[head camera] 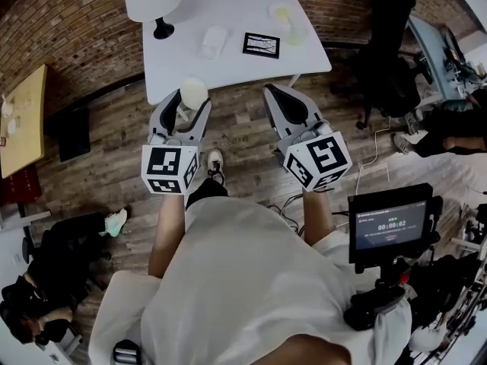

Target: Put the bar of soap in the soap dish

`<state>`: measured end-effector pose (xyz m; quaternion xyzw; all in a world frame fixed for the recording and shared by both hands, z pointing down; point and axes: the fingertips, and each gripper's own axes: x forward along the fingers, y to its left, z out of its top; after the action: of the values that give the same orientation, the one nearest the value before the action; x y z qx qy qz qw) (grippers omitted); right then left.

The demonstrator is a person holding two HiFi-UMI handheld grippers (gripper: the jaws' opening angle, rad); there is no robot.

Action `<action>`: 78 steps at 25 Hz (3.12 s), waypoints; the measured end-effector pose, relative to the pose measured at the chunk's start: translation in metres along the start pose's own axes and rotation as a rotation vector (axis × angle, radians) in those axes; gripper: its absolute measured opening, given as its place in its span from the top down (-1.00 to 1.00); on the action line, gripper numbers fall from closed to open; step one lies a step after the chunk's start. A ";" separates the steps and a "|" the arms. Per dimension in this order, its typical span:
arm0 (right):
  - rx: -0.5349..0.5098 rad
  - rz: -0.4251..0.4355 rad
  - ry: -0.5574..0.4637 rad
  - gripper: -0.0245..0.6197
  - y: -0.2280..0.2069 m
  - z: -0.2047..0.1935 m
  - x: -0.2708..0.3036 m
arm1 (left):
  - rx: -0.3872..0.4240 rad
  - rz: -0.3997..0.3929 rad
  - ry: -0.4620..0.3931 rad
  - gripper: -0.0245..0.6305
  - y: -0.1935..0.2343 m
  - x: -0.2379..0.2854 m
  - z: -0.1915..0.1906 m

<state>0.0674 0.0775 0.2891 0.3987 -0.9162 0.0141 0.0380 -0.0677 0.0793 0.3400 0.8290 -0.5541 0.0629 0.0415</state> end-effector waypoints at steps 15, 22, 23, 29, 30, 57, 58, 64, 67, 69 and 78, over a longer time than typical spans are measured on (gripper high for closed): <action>-0.013 -0.039 0.060 0.91 -0.047 -0.006 0.077 | -0.005 -0.044 0.020 0.14 0.051 0.077 0.008; 0.073 -0.008 0.056 0.91 -0.058 -0.008 0.106 | -0.001 -0.064 0.029 0.14 0.071 0.108 0.009; 0.077 -0.008 0.051 0.91 -0.059 -0.007 0.111 | 0.000 -0.066 0.030 0.14 0.075 0.112 0.010; 0.056 -0.032 0.057 0.91 -0.073 -0.010 0.136 | 0.001 -0.075 0.048 0.14 0.094 0.141 0.008; 0.049 -0.037 0.060 0.91 -0.075 -0.012 0.141 | 0.000 -0.077 0.053 0.14 0.097 0.145 0.006; 0.032 -0.117 0.152 0.91 -0.136 -0.069 0.236 | -0.083 -0.093 0.205 0.14 0.146 0.267 -0.064; 0.036 -0.114 0.159 0.91 -0.142 -0.073 0.241 | -0.087 -0.088 0.214 0.14 0.148 0.275 -0.069; 0.070 -0.109 0.198 0.91 -0.168 -0.094 0.257 | -0.093 -0.069 0.269 0.14 0.153 0.306 -0.091; 0.079 -0.099 0.223 0.91 -0.176 -0.102 0.262 | -0.102 -0.062 0.299 0.14 0.153 0.315 -0.103; 0.082 -0.089 0.240 0.91 -0.180 -0.108 0.266 | -0.105 -0.059 0.319 0.14 0.153 0.319 -0.111; 0.125 -0.063 0.293 0.91 -0.197 -0.133 0.277 | -0.109 -0.048 0.387 0.14 0.150 0.339 -0.138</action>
<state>0.0310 -0.2516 0.4436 0.4223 -0.8853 0.1280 0.1465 -0.0860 -0.2685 0.5274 0.8111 -0.5182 0.1902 0.1934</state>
